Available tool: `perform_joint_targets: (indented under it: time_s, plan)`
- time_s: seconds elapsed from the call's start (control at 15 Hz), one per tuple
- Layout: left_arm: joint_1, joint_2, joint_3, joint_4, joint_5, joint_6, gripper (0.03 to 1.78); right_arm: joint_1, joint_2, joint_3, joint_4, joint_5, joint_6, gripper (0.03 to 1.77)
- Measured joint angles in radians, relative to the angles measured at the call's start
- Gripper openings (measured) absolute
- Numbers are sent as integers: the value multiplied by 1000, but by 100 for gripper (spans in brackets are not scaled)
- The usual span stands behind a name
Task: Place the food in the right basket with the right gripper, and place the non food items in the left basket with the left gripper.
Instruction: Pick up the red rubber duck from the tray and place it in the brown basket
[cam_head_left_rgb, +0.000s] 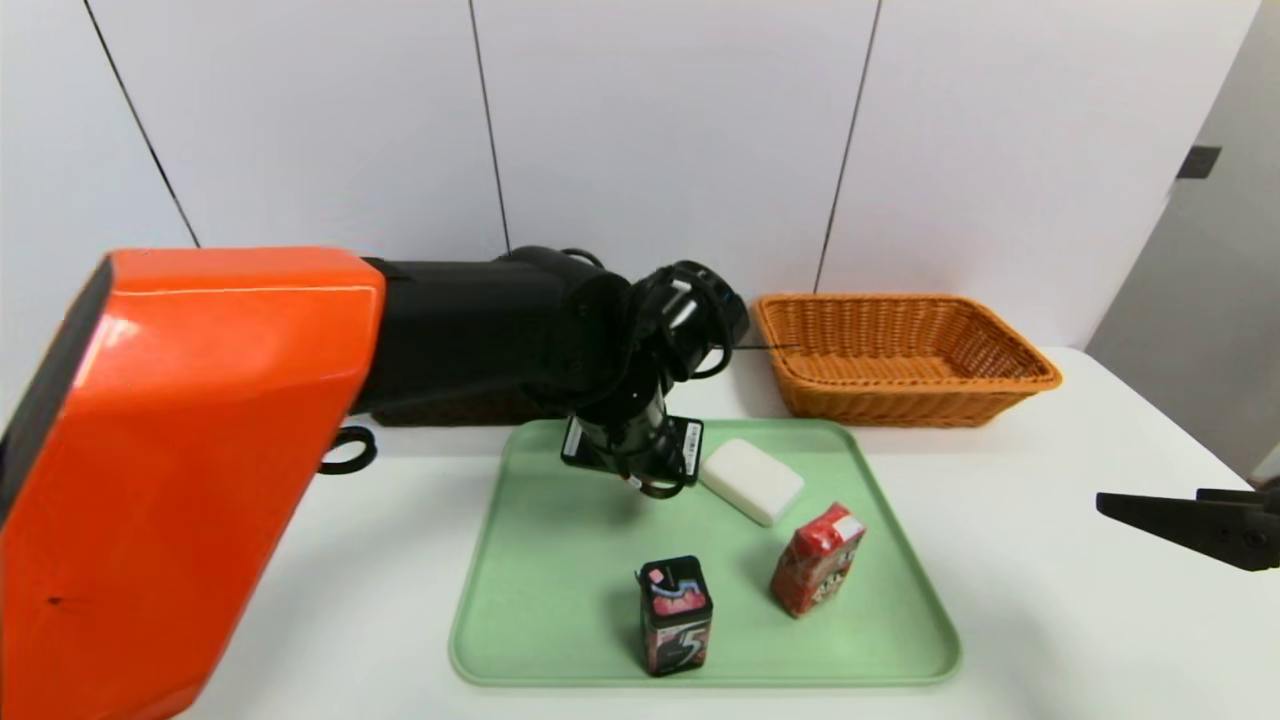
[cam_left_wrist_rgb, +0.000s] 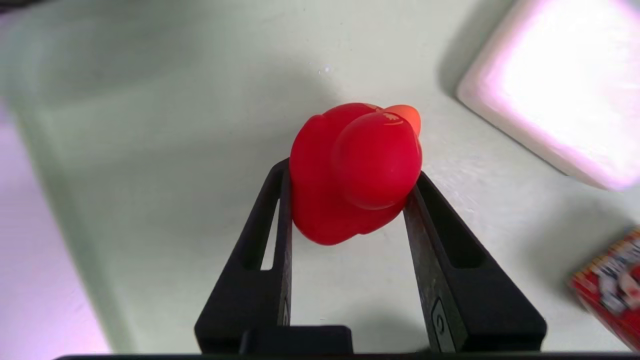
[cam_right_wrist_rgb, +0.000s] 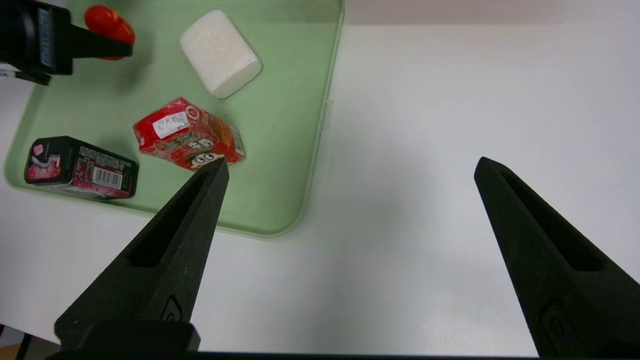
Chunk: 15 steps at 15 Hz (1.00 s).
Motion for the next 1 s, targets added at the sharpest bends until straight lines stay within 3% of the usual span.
perform_joint_targets:
  time_s: [0.47, 1.0]
  plan:
    - [23, -228, -1, 13, 0, 159, 68, 0, 0, 0, 0, 1, -1, 170]
    - [316, -196, -2, -112, -7, 287, 67, 1, -12, 22, -1, 2, -2, 170]
